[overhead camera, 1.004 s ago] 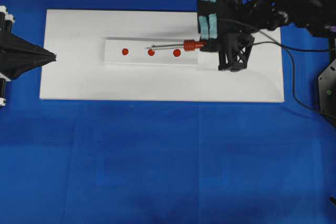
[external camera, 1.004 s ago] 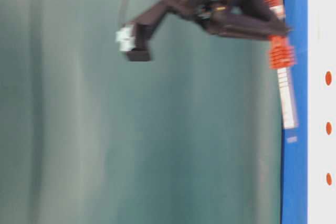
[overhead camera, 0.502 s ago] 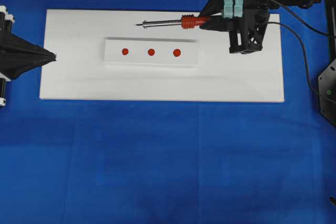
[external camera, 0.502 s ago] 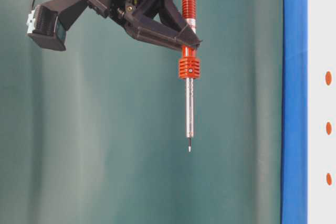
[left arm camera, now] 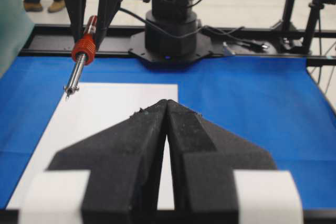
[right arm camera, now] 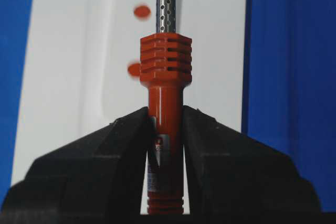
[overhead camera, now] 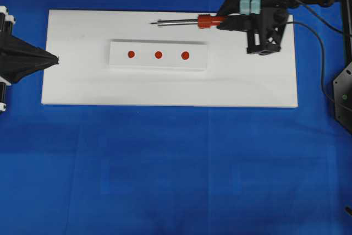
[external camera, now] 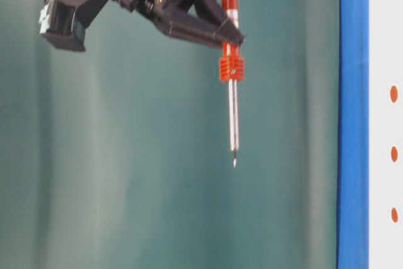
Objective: Touch the tip of the soldering iron to the mark.
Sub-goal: 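Raise the iron tip and shift it rightward above the strip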
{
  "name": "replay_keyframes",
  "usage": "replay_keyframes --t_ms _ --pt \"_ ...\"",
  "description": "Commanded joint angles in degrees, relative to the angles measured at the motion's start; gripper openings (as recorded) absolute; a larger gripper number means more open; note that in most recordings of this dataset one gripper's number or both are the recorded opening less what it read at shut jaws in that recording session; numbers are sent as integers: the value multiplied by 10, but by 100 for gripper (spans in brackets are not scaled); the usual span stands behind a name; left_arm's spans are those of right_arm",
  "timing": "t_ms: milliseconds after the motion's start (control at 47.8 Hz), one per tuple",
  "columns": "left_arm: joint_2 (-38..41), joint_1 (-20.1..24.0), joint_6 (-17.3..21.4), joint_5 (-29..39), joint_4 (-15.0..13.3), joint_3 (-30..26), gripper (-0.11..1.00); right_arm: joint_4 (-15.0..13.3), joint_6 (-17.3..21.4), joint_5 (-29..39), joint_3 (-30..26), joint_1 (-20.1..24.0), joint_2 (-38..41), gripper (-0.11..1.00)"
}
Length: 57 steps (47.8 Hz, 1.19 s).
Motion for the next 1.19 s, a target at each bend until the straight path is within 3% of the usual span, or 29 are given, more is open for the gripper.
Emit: replay_keyframes --t_ms 0,272,376,1171 --pt "2 -1 0 -6 0 -6 0 -16 11 11 7 -4 -26 6" --pt "2 -1 0 -6 0 -6 0 -117 127 69 45 -5 -79 6" --pt "2 -1 0 -6 0 -6 0 -141 156 81 51 -5 -91 6" --pt "2 -1 0 -6 0 -7 0 -145 161 80 56 -2 -88 6"
